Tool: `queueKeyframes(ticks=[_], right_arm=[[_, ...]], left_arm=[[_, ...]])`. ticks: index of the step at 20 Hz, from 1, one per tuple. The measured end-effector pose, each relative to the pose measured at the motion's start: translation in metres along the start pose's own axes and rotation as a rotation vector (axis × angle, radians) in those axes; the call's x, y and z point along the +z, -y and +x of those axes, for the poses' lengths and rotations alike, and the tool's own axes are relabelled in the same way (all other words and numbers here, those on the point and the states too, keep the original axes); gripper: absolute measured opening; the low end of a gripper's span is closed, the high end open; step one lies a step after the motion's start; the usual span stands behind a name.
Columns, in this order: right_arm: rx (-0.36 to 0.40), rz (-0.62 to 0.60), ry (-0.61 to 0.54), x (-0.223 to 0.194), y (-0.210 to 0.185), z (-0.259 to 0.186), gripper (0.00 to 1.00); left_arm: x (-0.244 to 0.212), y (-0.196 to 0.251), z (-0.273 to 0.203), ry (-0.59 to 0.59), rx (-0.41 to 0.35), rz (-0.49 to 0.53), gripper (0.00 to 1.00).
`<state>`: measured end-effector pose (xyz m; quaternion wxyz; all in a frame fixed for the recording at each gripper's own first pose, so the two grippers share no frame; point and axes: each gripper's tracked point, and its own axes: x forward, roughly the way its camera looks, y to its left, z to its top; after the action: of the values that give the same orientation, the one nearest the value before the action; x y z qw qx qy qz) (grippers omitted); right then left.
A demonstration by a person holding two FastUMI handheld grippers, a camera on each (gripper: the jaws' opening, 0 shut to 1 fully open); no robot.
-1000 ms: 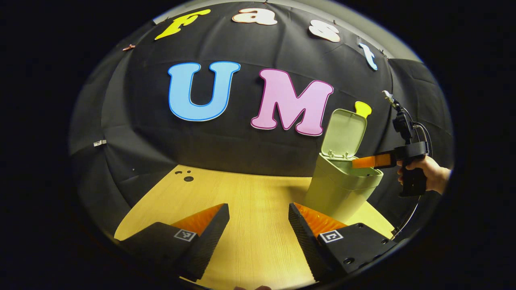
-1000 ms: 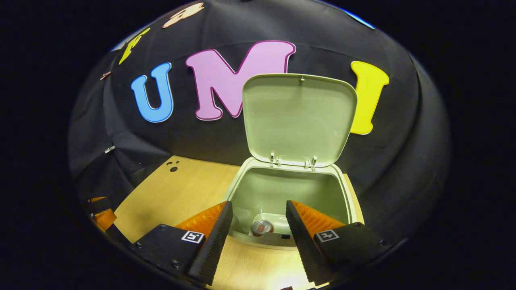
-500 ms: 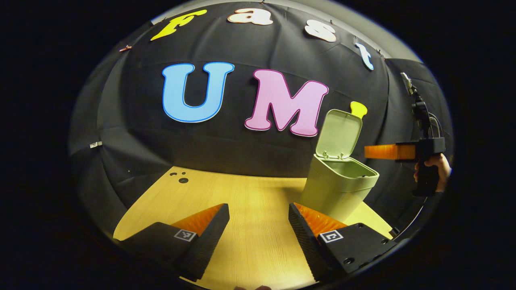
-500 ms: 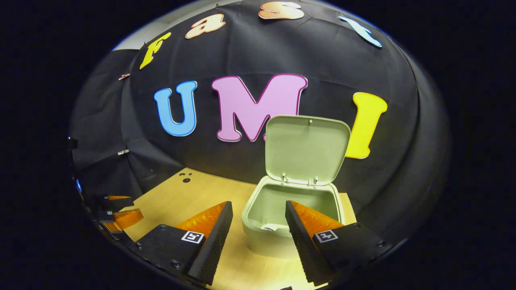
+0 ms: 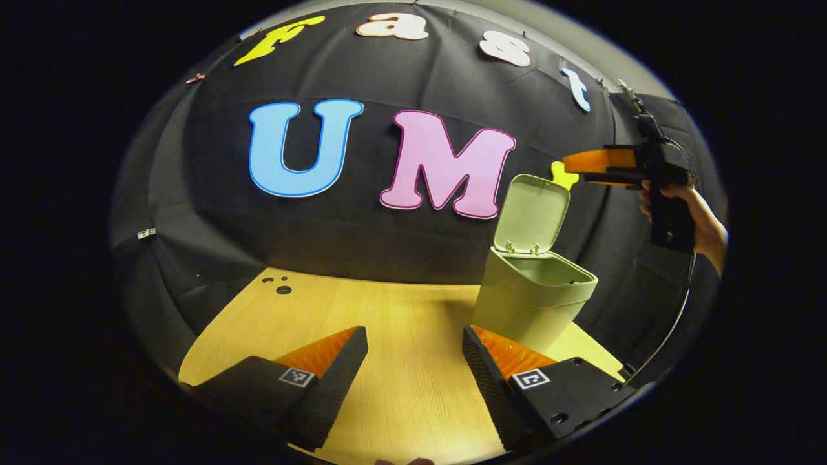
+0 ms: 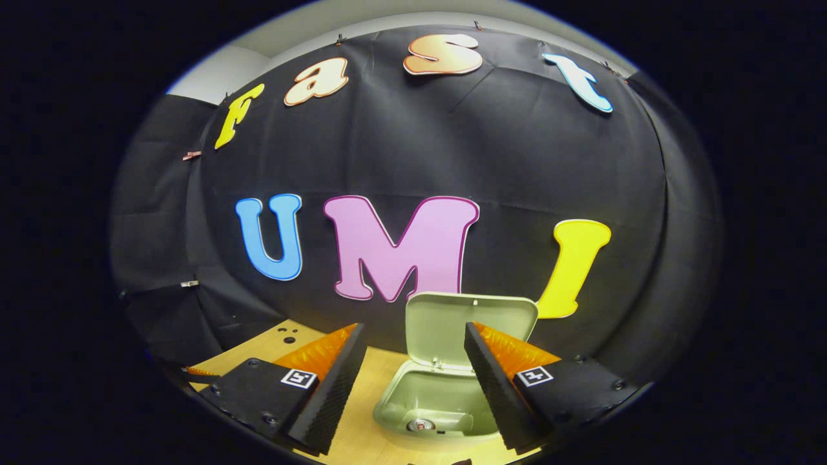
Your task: Press the lid of the desktop garbage bin to open it, pick up the crumpled paper on the desktop and throw it into the bin, then pick up the pop can on the desktop and drop it into the bin, and finally close the garbage bin lid.
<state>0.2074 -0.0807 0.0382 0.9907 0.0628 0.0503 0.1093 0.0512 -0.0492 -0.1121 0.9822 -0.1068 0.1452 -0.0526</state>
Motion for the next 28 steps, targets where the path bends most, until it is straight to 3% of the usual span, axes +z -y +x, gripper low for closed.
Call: queueKeyframes(ticks=[7, 17, 22, 28], right_arm=[[-0.08, -0.01, 0.033, 0.021, 0.037, 0.055, 0.98], [-0.132, 0.026, -0.025, -0.006, 0.054, 0.117, 0.98], [-0.134, 0.072, -0.049, -0.012, 0.053, 0.115, 0.98], [-0.122, 0.044, -0.053, -0.028, 0.041, 0.068, 0.98]], left_arm=[[0.004, -0.004, -0.004, 0.009, 0.014, 0.007, 0.95], [0.005, -0.019, 0.002, 0.004, 0.05, 0.009, 0.95], [0.005, -0.018, 0.005, 0.005, 0.051, 0.009, 0.95], [0.002, -0.011, 0.003, 0.006, 0.036, 0.0, 0.95]])
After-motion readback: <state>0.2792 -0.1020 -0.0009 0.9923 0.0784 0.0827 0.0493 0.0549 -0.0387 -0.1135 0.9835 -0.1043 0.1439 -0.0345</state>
